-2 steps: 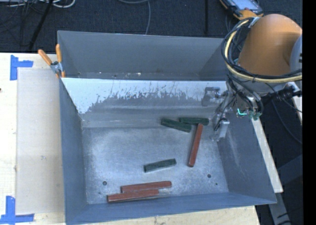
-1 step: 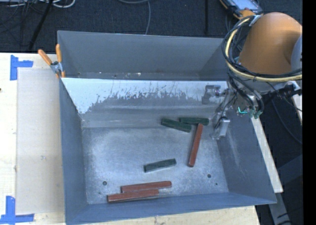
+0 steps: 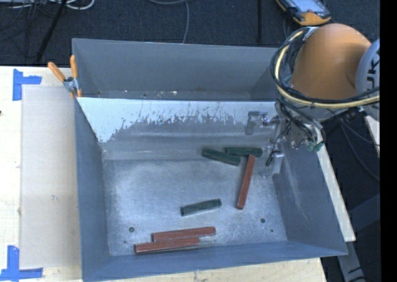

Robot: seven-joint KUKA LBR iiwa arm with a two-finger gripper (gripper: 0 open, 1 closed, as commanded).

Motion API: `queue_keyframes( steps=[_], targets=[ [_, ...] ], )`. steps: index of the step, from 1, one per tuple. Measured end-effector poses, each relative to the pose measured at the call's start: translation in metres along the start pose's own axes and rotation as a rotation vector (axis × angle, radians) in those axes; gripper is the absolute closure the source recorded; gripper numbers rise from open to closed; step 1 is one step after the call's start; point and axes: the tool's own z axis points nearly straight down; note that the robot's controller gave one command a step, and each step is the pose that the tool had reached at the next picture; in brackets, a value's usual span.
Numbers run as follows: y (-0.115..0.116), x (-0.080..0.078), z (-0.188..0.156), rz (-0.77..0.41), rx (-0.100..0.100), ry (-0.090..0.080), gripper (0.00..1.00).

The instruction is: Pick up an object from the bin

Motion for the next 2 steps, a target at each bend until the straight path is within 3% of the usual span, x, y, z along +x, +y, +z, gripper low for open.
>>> queue_keyframes(
  steps=[1,2],
  targets=[
    [0.018,-0.01,0.058,-0.303,-0.003,0.003,0.0],
    [0.023,0.03,0.115,-0.332,-0.005,0.004,0.0]
  ],
)
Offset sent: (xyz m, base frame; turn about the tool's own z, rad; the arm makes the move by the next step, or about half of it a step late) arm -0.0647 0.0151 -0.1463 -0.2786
